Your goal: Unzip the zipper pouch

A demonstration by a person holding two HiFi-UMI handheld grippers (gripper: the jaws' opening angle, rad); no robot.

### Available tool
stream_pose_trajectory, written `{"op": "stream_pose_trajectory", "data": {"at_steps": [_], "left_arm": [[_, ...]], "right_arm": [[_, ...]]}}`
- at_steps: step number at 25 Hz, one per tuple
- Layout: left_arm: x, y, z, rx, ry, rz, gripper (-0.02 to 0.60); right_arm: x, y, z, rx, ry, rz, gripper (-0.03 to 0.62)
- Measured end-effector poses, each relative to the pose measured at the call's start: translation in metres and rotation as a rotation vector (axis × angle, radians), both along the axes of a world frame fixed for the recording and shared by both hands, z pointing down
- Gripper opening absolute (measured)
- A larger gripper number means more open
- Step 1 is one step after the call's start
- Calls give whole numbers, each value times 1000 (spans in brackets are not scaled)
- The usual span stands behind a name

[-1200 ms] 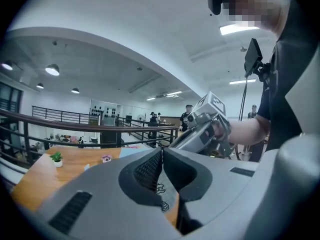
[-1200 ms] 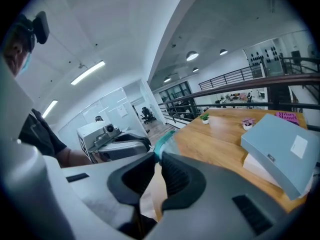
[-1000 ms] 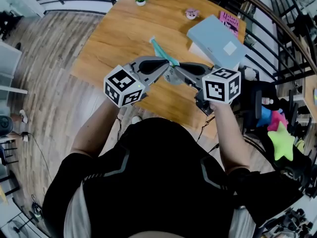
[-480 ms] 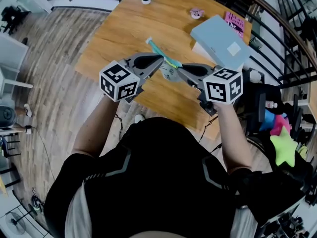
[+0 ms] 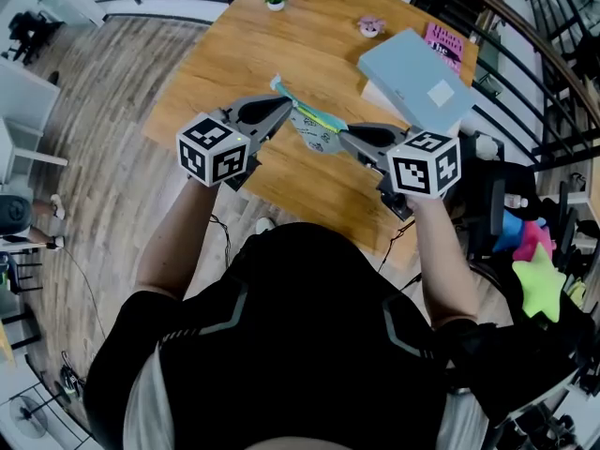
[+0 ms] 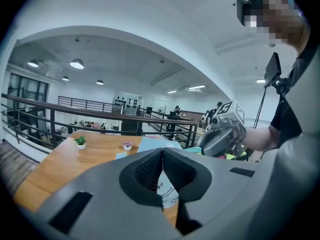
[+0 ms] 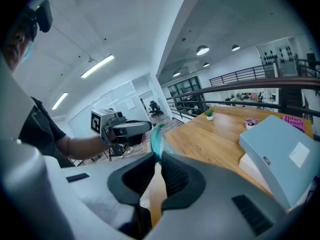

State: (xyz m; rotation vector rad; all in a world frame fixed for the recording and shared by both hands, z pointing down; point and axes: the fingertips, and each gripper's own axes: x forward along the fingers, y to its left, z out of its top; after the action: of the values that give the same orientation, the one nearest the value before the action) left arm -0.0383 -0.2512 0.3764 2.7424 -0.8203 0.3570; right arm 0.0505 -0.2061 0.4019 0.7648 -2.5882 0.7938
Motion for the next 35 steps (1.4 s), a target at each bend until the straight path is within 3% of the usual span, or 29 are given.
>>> {"op": "stream_pose_trajectory", "data": {"at_steps": [18,27,32,35], "left_arm": [[-24,-29,16,-47,-49,-195,31],[-22,-36,47,-77,-109,-198,31],[-45,-59,67,-125,-89,-204,31],[-64,-77,84,-135,-124,-189,31]], "right_arm": [[37,-9,13,-15,-18,-13,49],[43,-32,44,-21,54,2,51],[20,-62,75,-50,94,31,51],[0,-86,96,-71,146,45,51]]}}
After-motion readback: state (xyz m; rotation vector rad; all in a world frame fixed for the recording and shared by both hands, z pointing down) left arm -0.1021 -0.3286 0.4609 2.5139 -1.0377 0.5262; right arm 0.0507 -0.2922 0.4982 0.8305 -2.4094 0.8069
